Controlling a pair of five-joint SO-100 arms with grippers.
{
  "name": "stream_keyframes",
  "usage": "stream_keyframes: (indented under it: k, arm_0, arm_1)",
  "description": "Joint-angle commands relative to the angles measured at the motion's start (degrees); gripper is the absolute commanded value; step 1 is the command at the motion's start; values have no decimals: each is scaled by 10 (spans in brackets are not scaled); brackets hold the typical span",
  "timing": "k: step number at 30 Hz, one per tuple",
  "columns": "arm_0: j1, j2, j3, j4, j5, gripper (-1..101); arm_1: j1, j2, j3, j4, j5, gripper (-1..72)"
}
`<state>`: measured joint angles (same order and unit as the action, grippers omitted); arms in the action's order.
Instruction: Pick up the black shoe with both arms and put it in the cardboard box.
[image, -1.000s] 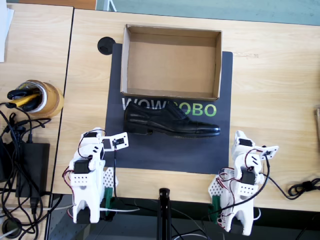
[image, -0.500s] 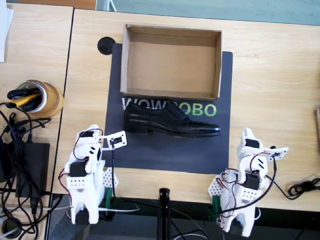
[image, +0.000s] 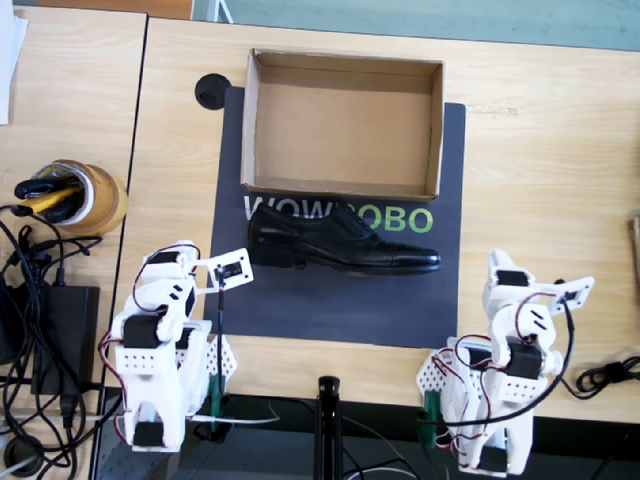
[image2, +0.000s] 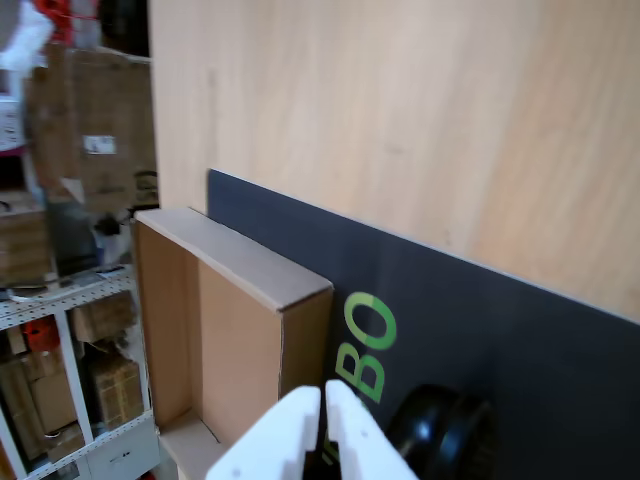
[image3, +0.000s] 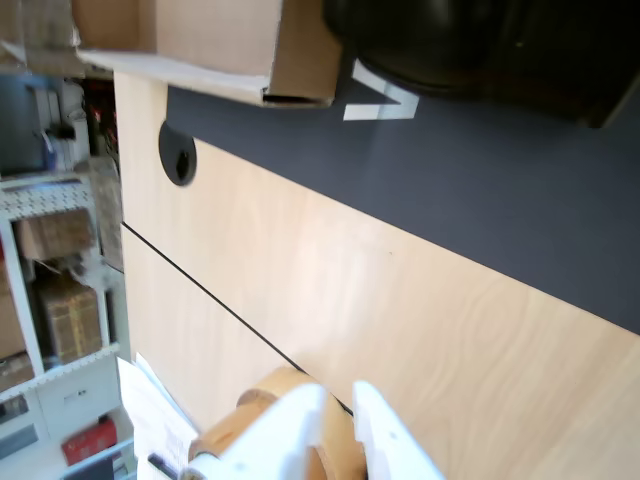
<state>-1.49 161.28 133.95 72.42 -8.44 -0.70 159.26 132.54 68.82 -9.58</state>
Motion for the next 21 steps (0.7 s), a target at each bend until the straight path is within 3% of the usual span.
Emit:
stream_keyframes:
  k: [1, 6, 16, 21]
  arm_0:
    - [4, 0, -31, 11, -27, 111]
    - [25, -3, -55, 33, -57, 182]
    - [119, -116, -180, 113, -117, 207]
    - [162, -98, -190, 112, -128, 227]
  arm_1:
    - [-44, -37, -62, 47, -13, -2]
    - [-98, -49, -103, 85, -25, -2]
    - [-196, -126, -187, 177, -32, -2]
    - [-222, -106, -205, 217, -33, 29]
